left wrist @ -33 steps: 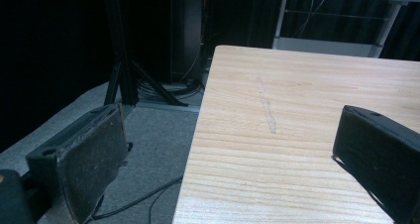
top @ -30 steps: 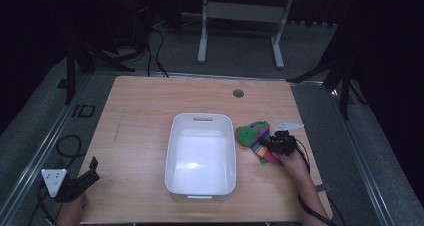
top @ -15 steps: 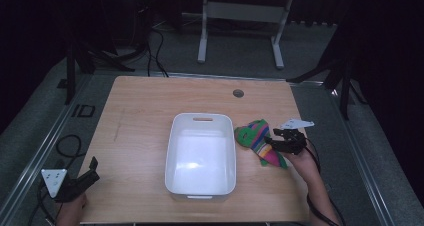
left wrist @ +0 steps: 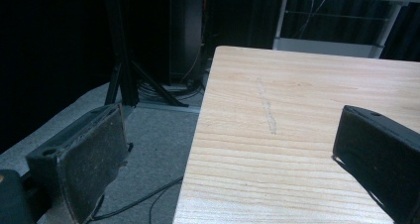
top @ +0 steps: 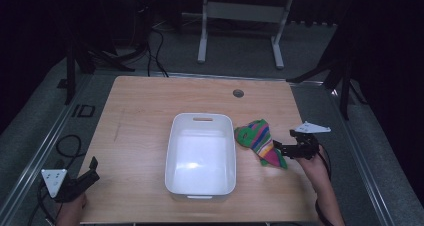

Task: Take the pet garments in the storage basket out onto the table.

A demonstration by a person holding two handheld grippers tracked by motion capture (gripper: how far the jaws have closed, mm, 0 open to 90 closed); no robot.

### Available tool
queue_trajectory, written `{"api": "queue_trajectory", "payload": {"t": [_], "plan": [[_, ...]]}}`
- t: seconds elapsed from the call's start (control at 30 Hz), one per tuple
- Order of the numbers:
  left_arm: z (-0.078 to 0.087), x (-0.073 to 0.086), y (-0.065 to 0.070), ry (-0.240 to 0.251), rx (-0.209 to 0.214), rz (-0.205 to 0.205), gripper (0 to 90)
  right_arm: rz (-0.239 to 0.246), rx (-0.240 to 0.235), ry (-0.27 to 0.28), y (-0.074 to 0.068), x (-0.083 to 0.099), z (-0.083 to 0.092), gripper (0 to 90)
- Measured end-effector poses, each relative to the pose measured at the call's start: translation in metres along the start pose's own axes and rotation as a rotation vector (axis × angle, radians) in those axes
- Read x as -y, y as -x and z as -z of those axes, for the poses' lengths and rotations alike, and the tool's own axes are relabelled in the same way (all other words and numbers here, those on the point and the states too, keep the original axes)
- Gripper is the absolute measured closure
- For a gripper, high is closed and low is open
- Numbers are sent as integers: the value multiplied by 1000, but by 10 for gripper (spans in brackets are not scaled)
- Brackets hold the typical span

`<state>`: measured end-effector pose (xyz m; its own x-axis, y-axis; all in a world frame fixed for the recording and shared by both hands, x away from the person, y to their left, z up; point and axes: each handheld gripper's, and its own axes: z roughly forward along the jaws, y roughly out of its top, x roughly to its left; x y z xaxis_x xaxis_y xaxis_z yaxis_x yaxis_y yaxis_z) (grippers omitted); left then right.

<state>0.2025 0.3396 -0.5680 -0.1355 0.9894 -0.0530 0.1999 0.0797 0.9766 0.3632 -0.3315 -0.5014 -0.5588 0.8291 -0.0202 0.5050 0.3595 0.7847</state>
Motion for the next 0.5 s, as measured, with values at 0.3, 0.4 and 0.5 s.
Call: {"api": "queue_trajectory", "payload": {"t": [0.3, 0.4, 0.5], "plan": [[0, 0, 0, 0, -2, -2, 9, -52, 79, 16, 10, 40, 8, 128], [0, 0, 0, 0, -3, -1, 9, -72, 120, 42, 10, 52, 12, 128], [0, 0, 0, 0, -4, -2, 10, -102, 154, 65, 9, 61, 16, 132]]}}
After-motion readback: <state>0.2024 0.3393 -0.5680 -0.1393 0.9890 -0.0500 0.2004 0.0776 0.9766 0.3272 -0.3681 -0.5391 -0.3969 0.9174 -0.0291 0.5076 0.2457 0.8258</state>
